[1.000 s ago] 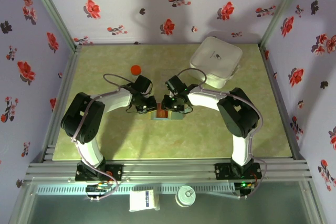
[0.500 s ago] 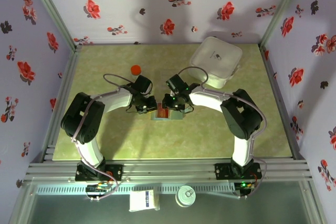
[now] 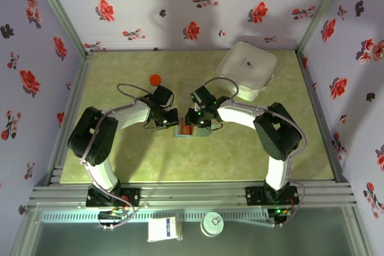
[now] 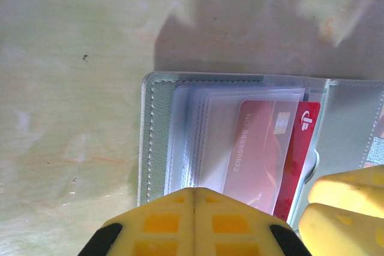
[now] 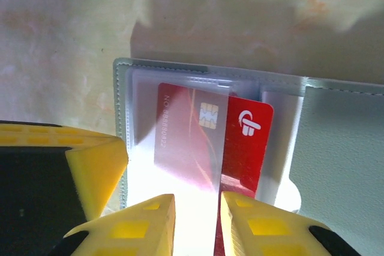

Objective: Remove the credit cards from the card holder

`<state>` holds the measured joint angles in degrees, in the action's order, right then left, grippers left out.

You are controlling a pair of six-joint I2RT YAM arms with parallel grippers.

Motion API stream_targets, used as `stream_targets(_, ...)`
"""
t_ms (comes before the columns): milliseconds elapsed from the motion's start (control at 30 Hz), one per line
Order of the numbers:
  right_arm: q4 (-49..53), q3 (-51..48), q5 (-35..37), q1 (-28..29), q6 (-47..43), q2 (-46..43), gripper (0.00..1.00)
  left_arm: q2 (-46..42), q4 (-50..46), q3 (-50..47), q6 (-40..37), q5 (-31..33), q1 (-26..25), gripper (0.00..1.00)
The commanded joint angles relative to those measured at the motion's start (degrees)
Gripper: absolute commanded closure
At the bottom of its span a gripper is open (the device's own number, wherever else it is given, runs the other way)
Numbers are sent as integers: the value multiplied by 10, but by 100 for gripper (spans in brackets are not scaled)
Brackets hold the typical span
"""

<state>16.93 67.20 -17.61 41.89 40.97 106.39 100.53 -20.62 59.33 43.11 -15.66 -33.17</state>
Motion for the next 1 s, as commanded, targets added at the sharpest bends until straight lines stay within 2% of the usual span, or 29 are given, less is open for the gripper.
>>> stream_targets(0,-9,-11,-16,-1,1,10,74,-23,1,-2,0,-9,-6,97)
stream_targets(333,-5,-9,-16,0,0,22,74,-13,44,-11,10,-48,-9,100)
stream_targets(533,3,-7,-7,-1,-3,24,74,7,10,-9,-5,-21,-9,100)
stream_targets(967,31,5,23,-3,-23,29,74,24,-5,-15,-13,-6,-9,100)
